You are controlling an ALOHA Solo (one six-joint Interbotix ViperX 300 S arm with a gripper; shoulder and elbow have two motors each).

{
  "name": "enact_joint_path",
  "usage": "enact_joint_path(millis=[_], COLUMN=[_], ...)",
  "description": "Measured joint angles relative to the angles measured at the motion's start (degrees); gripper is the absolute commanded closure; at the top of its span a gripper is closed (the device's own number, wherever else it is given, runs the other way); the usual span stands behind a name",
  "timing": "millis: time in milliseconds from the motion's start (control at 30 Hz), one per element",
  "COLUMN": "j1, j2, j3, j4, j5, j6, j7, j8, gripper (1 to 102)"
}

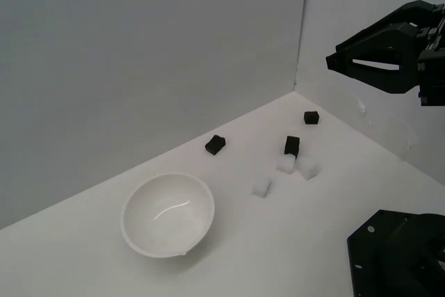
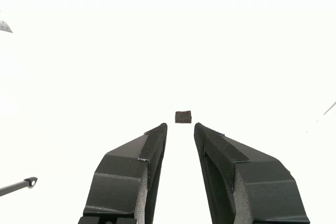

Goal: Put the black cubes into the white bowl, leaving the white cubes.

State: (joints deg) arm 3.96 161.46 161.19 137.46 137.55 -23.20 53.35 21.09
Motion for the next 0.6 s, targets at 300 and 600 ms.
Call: enact_joint_path(millis=[300,600], j1=[1.67,1.85], j2=[-6.42,-7.82], j3=[-6.15,-7.56], j4=[-2.11,-2.55], j5=[-2.11,-2.46], j6=[1.23,1.32], j7=[5.89,6.86], j8=[-0.88,-0.88], gripper=[50,50])
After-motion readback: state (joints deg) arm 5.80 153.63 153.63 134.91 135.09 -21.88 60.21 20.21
